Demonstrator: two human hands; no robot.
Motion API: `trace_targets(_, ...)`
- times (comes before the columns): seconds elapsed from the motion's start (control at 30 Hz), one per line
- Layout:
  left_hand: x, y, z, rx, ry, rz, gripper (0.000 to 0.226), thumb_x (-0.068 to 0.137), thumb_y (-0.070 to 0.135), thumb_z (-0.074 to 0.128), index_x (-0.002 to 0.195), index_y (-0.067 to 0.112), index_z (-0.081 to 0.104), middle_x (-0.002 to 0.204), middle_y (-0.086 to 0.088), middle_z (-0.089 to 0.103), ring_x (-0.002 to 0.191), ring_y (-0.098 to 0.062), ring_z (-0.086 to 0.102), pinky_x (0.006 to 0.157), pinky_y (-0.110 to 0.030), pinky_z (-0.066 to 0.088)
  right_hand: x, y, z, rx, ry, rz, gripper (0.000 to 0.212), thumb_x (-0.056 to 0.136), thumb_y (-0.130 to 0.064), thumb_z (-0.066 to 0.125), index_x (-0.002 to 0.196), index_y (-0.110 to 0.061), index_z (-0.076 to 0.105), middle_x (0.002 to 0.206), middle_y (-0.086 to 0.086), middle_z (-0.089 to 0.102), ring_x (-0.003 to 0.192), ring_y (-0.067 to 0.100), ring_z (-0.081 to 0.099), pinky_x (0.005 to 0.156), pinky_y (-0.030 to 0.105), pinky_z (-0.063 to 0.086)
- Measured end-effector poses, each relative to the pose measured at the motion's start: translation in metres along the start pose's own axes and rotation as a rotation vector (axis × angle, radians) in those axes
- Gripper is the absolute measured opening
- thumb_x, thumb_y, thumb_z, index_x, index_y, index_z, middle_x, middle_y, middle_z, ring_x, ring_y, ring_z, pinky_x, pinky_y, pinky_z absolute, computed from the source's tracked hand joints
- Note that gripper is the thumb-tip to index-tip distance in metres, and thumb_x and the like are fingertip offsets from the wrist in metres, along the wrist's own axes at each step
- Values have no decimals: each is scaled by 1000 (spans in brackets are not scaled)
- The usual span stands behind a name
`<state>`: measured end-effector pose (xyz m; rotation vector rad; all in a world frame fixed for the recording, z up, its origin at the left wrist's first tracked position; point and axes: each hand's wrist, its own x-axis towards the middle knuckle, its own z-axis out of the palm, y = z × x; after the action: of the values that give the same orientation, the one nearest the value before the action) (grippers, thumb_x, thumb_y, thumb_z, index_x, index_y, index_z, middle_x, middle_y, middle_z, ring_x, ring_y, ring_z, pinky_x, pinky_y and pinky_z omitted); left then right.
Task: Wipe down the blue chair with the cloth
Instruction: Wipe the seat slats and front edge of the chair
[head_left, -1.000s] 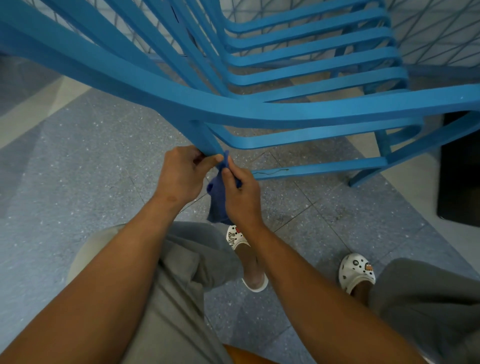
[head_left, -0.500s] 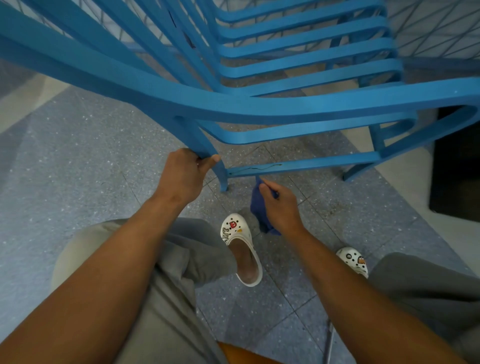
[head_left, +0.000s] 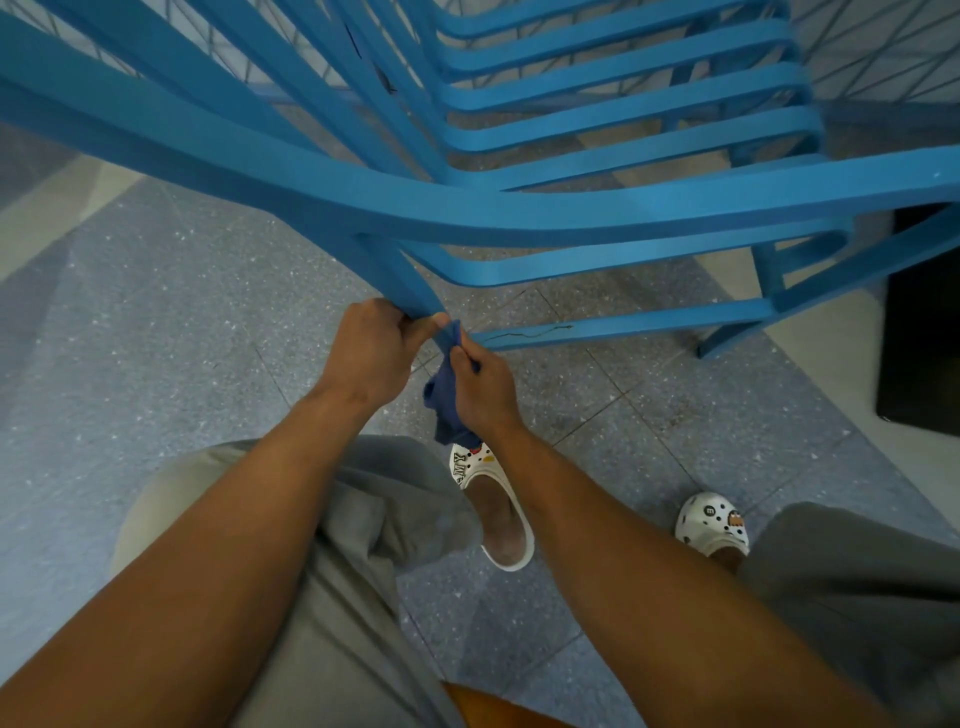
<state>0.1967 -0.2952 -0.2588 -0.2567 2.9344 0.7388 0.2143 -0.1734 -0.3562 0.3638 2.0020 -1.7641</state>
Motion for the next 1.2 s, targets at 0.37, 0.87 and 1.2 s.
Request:
trace_targets(0.37, 2, 1, 3, 12, -41, 9, 43, 100, 42, 58, 84, 5, 70, 66, -4, 65, 61, -13, 62, 56, -27, 47, 6, -2, 0, -109, -35, -35, 41, 109, -30, 45, 148, -24, 53, 125, 12, 66, 114, 25, 62, 94, 35, 51)
trace_targets(0.87, 1, 3, 1, -5, -40, 15, 42, 100, 43, 59, 90, 4, 72, 76, -7, 69, 70, -22, 67, 72, -42, 58, 9, 17, 1, -89, -55, 26, 40, 110, -32, 40, 144, -15, 56, 128, 10, 66, 119, 23, 62, 85, 16, 43)
trace_targets(1.2, 1, 3, 2, -36, -45, -6, 39, 99, 41, 60, 87, 6, 71, 66, 0, 62, 62, -16, 62, 63, -37, 54, 8, 18, 10, -94, -28, 5, 43, 110, -29, 39, 153, -24, 44, 118, 6, 64, 108, 17, 62, 77, 13, 40)
